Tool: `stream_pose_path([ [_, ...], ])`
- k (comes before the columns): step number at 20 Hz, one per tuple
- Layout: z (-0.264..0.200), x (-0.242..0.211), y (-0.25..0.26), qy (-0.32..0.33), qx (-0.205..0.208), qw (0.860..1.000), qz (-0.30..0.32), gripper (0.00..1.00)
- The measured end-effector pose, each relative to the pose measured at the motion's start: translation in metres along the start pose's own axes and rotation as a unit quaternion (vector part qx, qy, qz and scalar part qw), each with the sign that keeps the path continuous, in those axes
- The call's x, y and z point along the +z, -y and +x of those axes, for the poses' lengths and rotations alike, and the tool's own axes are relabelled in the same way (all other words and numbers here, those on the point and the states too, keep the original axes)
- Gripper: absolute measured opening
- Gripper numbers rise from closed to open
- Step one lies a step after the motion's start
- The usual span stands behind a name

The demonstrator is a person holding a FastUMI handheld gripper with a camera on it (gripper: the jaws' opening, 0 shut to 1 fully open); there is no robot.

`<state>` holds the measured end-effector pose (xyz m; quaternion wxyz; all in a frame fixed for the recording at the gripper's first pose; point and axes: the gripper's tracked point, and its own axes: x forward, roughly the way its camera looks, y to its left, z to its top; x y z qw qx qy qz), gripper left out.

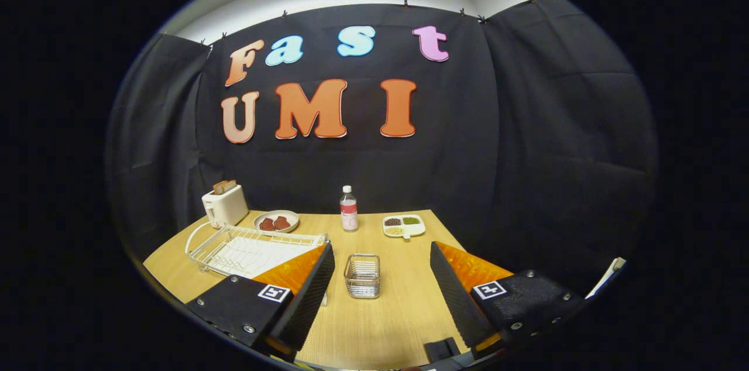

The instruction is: Take the plate from the dish rack, then take the spoon from the basket and place it into the plate.

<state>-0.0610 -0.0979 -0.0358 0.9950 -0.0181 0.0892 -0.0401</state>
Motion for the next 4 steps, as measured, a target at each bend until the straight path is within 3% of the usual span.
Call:
stream_pose_path([
  [4,-0.001,0.003,0.018,0.008,-0.013,1.000,0.012,0.97],
])
